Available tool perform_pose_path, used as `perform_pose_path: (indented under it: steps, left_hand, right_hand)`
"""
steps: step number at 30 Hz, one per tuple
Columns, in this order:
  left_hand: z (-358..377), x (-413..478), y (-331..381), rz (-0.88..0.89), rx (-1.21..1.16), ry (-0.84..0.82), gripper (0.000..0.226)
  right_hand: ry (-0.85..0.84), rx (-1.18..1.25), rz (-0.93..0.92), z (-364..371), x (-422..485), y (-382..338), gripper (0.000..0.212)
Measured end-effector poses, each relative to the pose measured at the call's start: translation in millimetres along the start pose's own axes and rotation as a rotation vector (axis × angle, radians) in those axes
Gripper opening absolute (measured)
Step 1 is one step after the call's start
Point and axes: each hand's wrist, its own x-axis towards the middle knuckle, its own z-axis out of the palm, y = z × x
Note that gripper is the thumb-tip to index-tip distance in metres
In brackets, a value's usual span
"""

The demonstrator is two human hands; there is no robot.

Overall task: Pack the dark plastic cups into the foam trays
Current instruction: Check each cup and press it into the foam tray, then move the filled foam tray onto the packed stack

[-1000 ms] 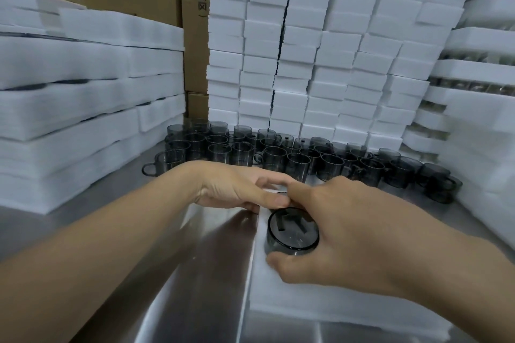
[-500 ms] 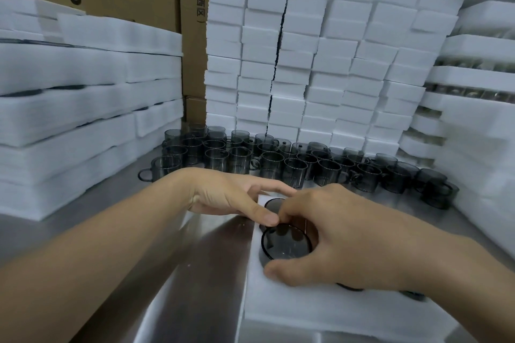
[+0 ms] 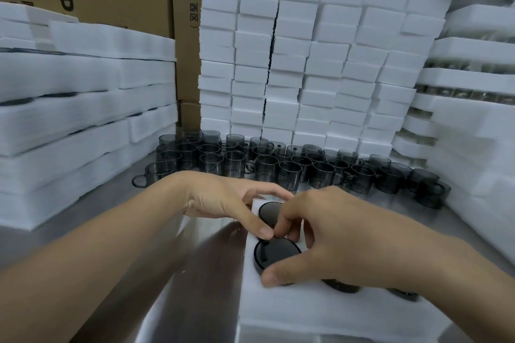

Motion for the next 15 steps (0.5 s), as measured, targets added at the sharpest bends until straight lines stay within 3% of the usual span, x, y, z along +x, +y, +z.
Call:
perform_pose_path:
  steps: [8,15]
  left_hand:
    - [0.8,-0.1,10.2,-0.05,0.053,-0.027,0.08]
    - [11.4,-13.0,18.3,-0.154,0.028,0.105,0.088]
  right_hand:
    - [-0.008,0.03,-0.017,-1.3,5.4,5.4,0.055]
    - [-0.026,0.046,-0.012,-3.9,0.7,2.9,0.049]
